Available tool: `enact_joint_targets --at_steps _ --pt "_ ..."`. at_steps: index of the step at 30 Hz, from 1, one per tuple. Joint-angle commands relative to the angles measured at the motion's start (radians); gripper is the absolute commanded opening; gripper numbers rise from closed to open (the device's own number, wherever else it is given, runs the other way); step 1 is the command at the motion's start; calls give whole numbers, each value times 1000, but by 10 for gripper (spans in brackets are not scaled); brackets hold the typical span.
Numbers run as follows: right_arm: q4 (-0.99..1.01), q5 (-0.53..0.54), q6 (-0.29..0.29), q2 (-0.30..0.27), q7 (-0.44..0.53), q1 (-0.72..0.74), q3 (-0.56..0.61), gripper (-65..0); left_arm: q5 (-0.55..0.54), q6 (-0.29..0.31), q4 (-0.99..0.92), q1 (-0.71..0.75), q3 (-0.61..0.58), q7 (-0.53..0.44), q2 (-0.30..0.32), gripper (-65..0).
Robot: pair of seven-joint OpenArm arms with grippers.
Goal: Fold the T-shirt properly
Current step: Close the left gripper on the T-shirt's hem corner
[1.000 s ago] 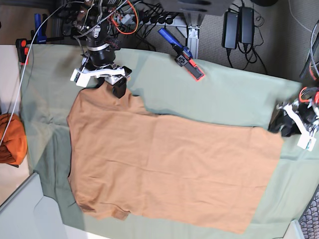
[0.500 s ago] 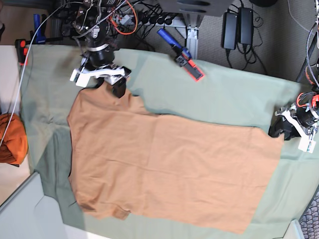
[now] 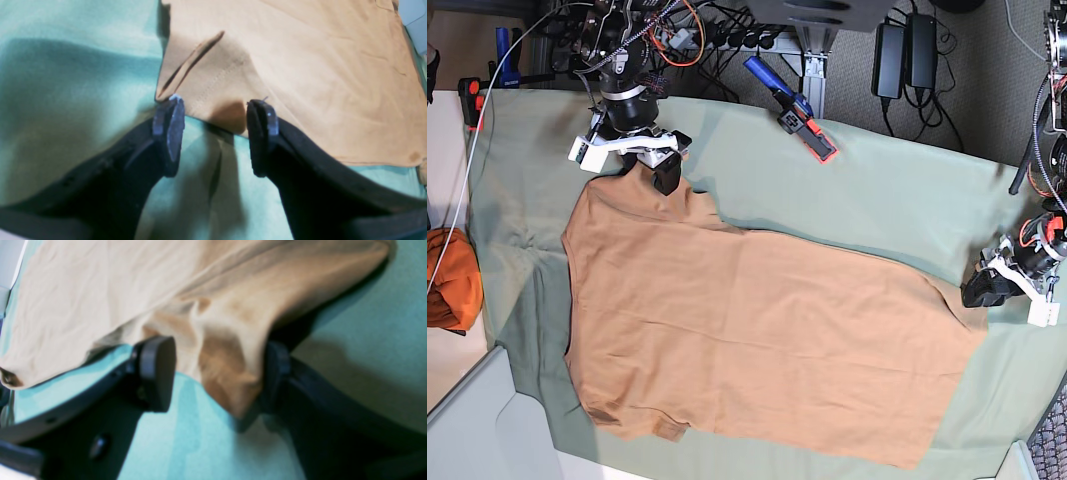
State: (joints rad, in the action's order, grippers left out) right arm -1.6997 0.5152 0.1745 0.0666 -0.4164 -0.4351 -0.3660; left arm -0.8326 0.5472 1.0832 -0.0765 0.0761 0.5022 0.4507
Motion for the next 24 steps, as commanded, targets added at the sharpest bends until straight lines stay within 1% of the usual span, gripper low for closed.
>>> enact_joint_targets --at_steps 1,9,11,13,16,20,24 --pt "-5 -11 -10 0 -29 -11 1 -268 7 -16 1 -7 1 38 7 -305" --pt "-5 -11 -10 0 -29 -11 1 -268 -6 -12 3 -9 1 50 -7 -305" --pt "-5 -11 -10 0 -29 -11 1 -268 -26 -12 10 -10 1 73 -6 -305" --pt "-5 -11 -10 0 -29 -11 1 -268 -47 -8 40 -7 1 115 0 -305" --pt "-5 -20 -10 0 -29 -11 1 -268 -77 18 101 6 1 149 14 -305" --pt "-5 -23 -10 0 -29 -11 1 -268 -77 17 166 38 1 153 37 -305" --pt "-5 -23 -10 0 -29 -11 1 -268 -78 18 177 72 16 153 43 -305"
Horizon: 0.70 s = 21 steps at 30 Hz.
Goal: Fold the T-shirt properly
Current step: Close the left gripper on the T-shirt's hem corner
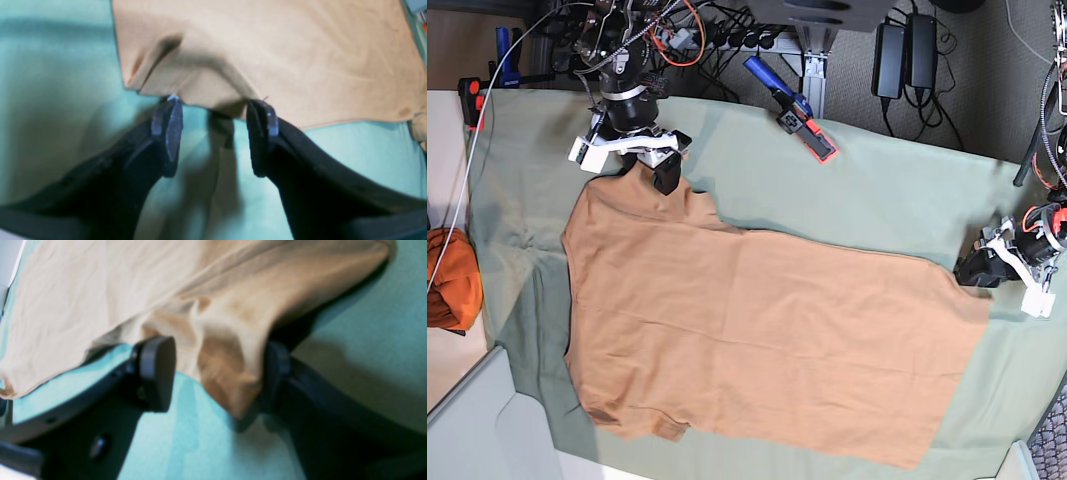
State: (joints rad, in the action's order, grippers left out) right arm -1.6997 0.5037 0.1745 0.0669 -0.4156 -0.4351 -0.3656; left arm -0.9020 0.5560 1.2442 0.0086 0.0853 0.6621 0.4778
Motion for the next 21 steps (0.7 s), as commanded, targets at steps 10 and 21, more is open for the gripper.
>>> enact_joint_targets --at_steps 10,21 --pt "-5 -16 -10 -1 -30 -11 0 -268 -43 9 16 18 112 2 15 -305" --pt "-5 -18 -10 -1 -30 -11 0 -268 -86 27 16 76 111 17 2 -305"
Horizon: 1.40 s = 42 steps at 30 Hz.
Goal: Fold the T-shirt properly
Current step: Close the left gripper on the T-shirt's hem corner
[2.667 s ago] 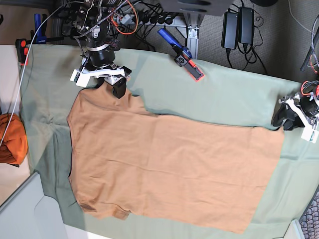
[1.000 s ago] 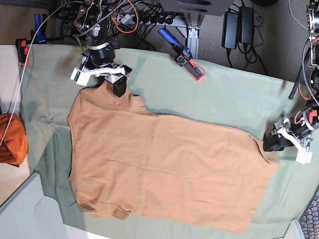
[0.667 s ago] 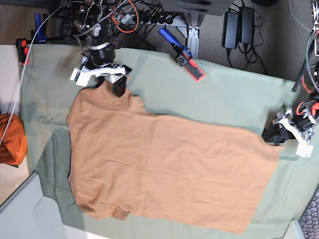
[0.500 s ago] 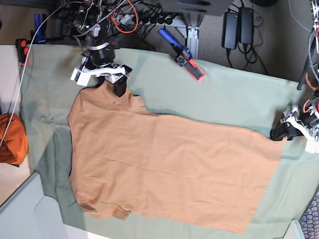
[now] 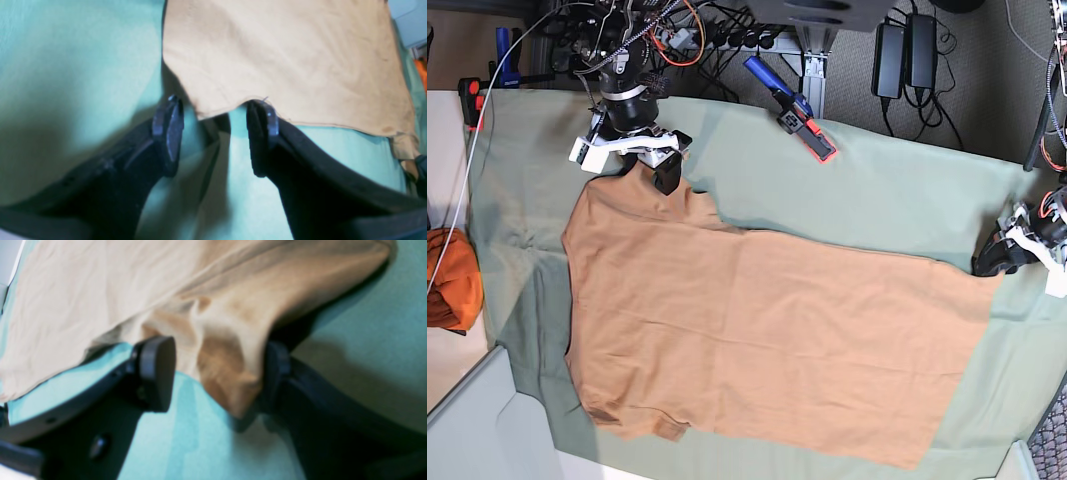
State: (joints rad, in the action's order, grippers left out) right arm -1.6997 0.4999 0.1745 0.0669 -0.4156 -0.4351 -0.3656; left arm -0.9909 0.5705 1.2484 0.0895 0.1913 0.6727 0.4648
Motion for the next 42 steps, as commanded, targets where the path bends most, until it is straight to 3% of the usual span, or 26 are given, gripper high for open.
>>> enact_joint_targets --at_steps 1,7,19,24,36,37,39,42 --pt "-5 -14 -10 0 -30 -11 0 -268 -9 23 12 -3 6 14 14 -305" --pt "-5 -14 -10 -1 -30 -11 0 -268 -121 100 12 0 6 95 16 -305" --pt "-5 -14 -10 -1 -30 -11 0 -268 -166 100 4 2 7 94 13 -305" --pt "-5 -14 -10 -1 -30 -11 0 -268 -169 69 -65 -42 13 94 -5 -305" --pt "-5 -15 -10 0 -30 -17 0 -269 -172 69 -153 -94 13 93 -24 -307" --pt "-5 -15 -10 0 -30 -17 0 -271 -167 69 -153 -94 13 90 -24 -318" --pt "-5 -19 -10 0 -30 -17 0 -274 -153 70 -153 -94 13 88 -24 -409" --pt "-5 -41 -10 -1 -30 -16 0 -407 -129 70 -153 -92 13 71 -23 -566"
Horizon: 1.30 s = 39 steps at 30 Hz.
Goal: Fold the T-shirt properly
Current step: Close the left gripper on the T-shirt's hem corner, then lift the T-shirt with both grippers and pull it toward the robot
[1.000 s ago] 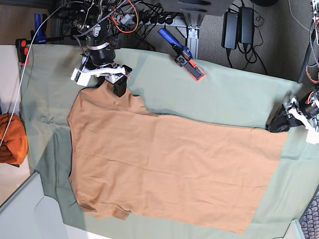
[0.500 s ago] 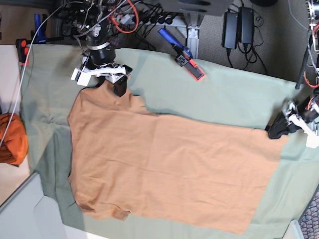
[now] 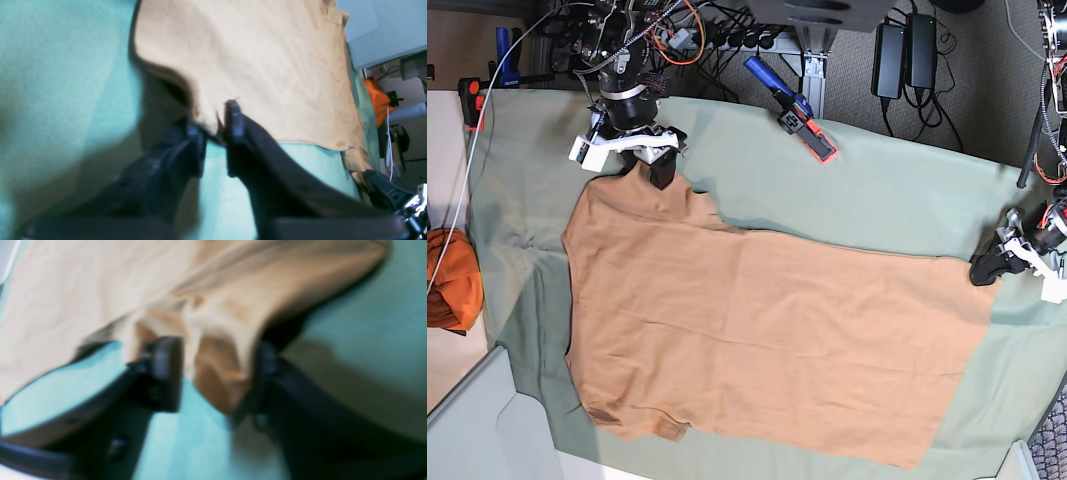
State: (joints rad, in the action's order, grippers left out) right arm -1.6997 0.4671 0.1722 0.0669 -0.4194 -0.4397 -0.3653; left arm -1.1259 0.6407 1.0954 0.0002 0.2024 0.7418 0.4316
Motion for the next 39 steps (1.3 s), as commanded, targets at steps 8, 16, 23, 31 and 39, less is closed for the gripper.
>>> enact_joint_targets --at_steps 8,16,23,31,39 --pt "-5 -8 -8 -1 -26 -11 -2 -650 1 57 0 3 2 -28 23 -650" --pt "-6 -19 -8 -6 -31 -4 -2 -650 -37 57 0 3 2 -42 51 -650" --pt "-51 -16 -8 -26 -132 -7 -35 -650 -88 57 2 9 2 36 68 -650" --pt "-170 49 42 -67 -165 -6 -114 -650 -202 57 3 -1 2 74 70 -650" --pt "-175 68 45 -89 -165 72 -114 -650 -171 57 3 -67 2 68 47 -650"
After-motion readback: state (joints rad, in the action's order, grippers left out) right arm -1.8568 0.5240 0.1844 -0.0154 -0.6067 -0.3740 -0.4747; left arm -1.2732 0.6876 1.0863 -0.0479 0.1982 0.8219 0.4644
